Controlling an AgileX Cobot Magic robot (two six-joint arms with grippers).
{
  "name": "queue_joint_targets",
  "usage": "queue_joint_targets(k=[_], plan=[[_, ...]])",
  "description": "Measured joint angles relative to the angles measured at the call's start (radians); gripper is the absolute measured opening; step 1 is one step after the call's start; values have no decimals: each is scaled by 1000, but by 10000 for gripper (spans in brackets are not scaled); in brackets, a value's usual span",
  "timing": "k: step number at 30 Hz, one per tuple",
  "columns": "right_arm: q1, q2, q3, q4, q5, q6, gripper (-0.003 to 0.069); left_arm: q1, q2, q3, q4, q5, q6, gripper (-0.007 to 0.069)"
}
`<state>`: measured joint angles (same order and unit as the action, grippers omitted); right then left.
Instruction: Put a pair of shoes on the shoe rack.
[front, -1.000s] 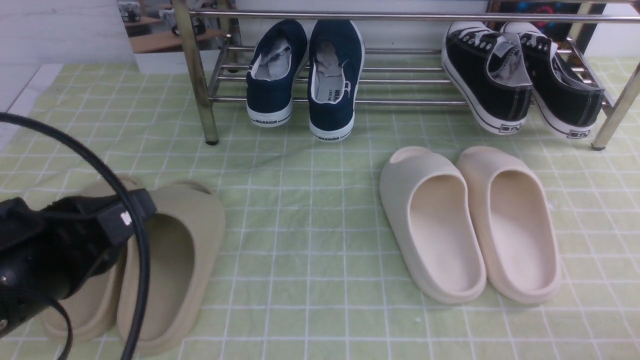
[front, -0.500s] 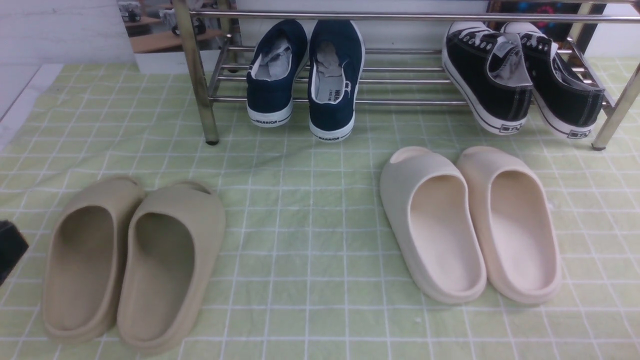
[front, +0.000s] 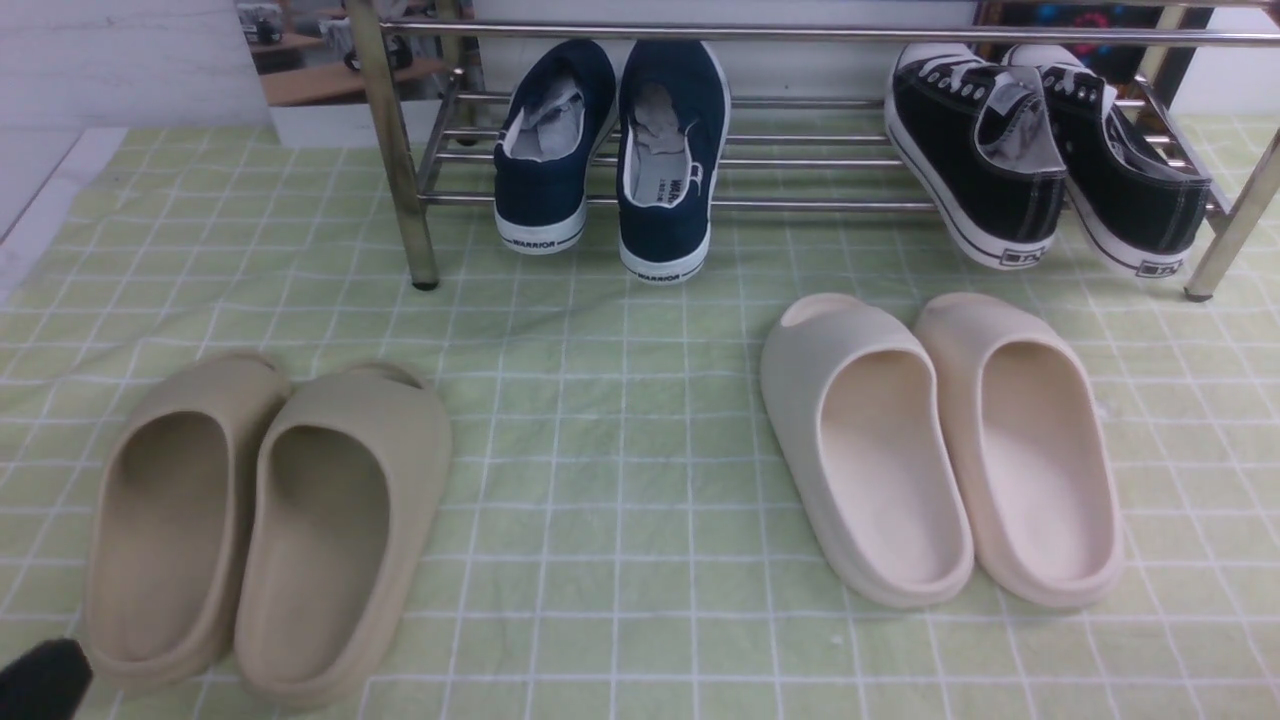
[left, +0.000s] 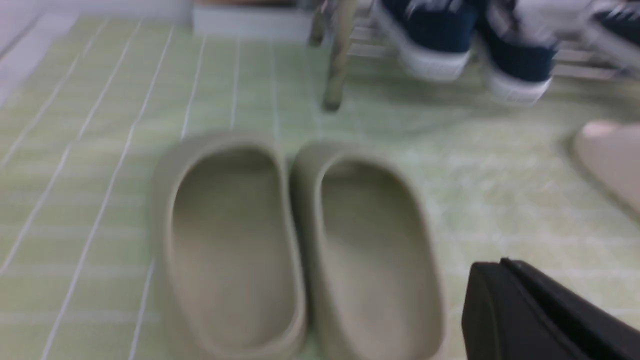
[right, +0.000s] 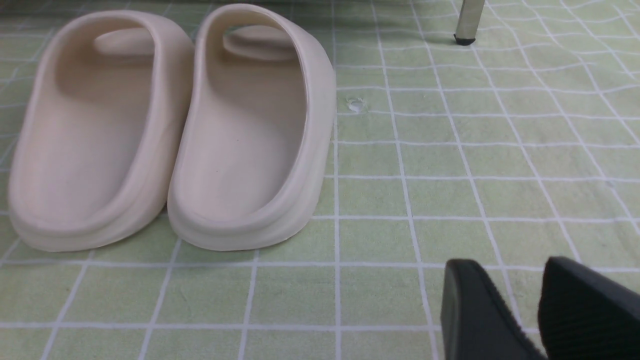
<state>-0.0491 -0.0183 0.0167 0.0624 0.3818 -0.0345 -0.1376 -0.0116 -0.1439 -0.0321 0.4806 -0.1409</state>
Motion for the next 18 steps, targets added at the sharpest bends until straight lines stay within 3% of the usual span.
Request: queue_joint_targets(k=[5,18], plan=[[0,0,0,0,0,0,239,65,0,141,3,0,4,-13],[0,0,0,0,0,0,239,71,0,164,-8,-37,75,-13]])
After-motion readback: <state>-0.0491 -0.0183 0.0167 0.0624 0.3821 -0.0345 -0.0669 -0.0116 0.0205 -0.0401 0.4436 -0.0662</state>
